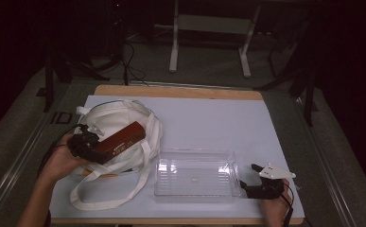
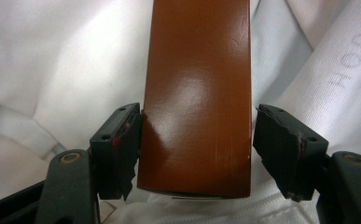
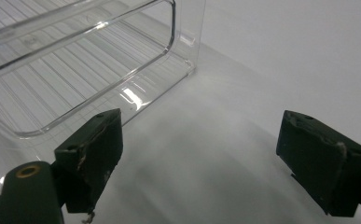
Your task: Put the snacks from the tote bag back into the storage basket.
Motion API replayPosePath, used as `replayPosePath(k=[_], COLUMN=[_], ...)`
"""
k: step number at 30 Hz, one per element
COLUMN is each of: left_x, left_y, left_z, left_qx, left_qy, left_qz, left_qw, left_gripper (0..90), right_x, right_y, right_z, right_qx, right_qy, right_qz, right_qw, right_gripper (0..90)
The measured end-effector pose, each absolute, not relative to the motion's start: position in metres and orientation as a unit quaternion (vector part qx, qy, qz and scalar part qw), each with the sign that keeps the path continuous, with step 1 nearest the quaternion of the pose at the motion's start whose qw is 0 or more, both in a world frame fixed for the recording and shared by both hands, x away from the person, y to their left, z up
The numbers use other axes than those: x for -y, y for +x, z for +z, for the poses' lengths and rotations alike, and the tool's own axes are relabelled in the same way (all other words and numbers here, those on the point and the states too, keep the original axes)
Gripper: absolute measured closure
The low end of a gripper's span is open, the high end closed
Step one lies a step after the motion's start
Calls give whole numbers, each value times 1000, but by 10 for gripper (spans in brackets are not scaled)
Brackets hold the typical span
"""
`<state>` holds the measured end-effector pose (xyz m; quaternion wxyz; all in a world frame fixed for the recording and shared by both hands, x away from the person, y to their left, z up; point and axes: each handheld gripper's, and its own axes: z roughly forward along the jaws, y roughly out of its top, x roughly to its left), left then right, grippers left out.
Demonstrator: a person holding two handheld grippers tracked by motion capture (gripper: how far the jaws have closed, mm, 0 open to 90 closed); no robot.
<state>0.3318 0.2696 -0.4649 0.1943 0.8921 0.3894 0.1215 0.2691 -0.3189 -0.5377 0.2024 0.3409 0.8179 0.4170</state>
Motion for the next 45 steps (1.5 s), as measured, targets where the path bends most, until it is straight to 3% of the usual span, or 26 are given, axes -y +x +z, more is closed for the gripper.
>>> replayPosePath(k=[27, 45], left_x=[-254, -250], left_y=[367, 366], left_z=[-474, -487], left_qx=[-379, -344], left_qy=[923, 937], left_qz=[18, 2], left_qw=[70, 65], left_gripper=[395, 419], right_x=[318, 318], right_y=[270, 270], right_z=[-538, -538], right_qx=[-821, -822], right_qy=[341, 340], right_qz=[413, 413], right_qw=[197, 197], right_gripper=[145, 145])
